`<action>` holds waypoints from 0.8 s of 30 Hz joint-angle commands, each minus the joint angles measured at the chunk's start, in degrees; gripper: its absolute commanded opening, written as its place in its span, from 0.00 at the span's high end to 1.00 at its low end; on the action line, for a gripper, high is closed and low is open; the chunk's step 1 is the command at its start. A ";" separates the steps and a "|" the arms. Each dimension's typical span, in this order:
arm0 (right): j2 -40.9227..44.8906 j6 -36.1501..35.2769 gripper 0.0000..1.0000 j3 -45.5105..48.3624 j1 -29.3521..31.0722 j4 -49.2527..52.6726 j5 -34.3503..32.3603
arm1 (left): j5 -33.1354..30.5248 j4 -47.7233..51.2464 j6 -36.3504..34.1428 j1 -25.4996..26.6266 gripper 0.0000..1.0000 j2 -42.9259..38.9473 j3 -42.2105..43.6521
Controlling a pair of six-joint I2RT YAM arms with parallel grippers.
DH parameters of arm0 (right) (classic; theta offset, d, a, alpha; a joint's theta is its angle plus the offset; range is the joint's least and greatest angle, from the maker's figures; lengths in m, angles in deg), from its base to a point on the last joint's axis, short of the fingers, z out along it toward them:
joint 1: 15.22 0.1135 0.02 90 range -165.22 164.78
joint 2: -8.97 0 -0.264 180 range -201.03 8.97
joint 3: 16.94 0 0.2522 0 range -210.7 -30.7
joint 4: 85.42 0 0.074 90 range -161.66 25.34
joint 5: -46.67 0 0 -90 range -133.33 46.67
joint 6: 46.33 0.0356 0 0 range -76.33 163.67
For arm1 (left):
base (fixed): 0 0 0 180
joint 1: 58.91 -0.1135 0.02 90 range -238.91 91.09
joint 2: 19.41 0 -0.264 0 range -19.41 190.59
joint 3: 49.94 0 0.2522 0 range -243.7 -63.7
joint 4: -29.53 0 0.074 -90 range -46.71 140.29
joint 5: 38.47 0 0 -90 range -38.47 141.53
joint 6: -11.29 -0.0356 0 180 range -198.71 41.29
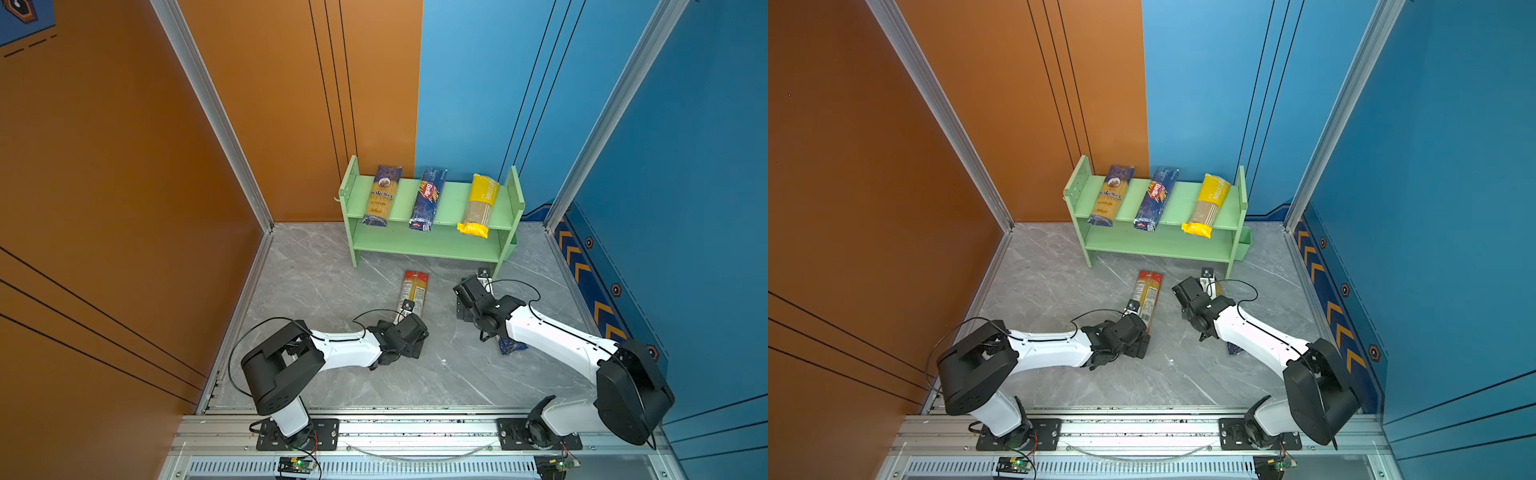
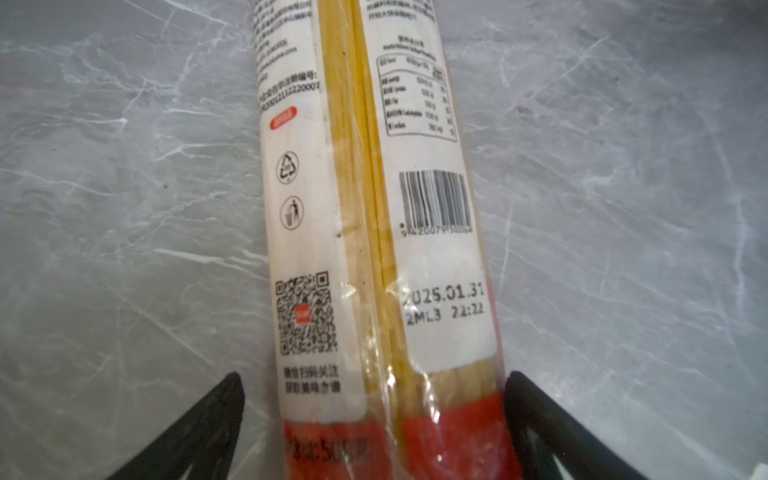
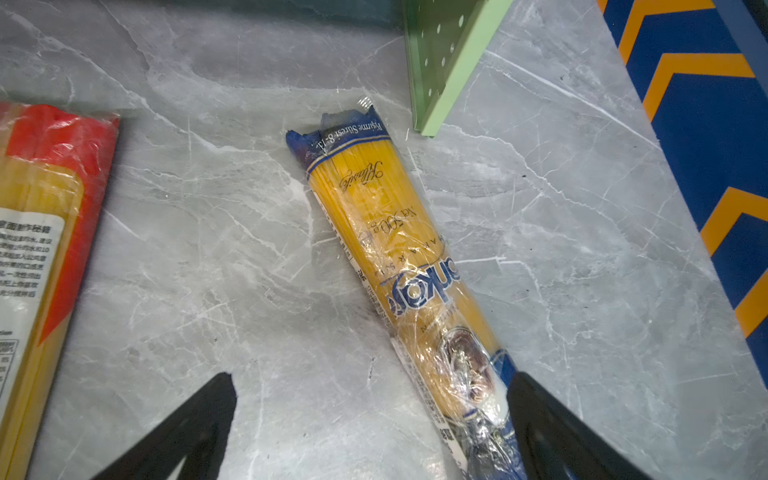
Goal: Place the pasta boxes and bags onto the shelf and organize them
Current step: 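Close the left gripper on the red-and-white spaghetti bag's red end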
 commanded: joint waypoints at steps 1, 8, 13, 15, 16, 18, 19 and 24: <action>-0.57 -0.01 0.00 0.29 -0.34 -0.58 0.55 | -2.01 4.10 -1.59 -1.75 0.02 -2.23 1.86; -1.35 -0.11 0.00 -0.05 -0.42 -0.87 0.81 | 4.24 -1.33 -5.60 -2.93 0.02 -3.61 4.43; -1.57 -0.14 0.00 0.00 -0.46 -0.87 0.82 | 7.95 -5.15 -6.49 -3.14 0.02 -3.65 5.45; -1.63 -0.22 0.00 -0.07 -0.51 -0.87 0.81 | 8.66 -5.93 -6.75 -3.10 0.02 -3.59 5.45; -1.64 -0.23 0.00 -0.01 -0.58 -0.87 0.77 | 8.89 -6.20 -6.90 -3.19 0.02 -3.52 5.50; -1.67 -0.22 0.00 0.02 -0.60 -0.85 0.82 | 8.92 -6.46 -6.94 -3.24 0.02 -3.29 5.32; -1.70 -0.23 0.00 0.03 -0.60 -0.87 0.82 | 9.09 -6.54 -6.93 -3.33 0.02 -3.24 5.31; -2.09 -0.15 0.00 0.02 -0.63 -0.87 0.90 | 9.32 -7.17 -6.76 -3.50 0.02 -2.56 5.44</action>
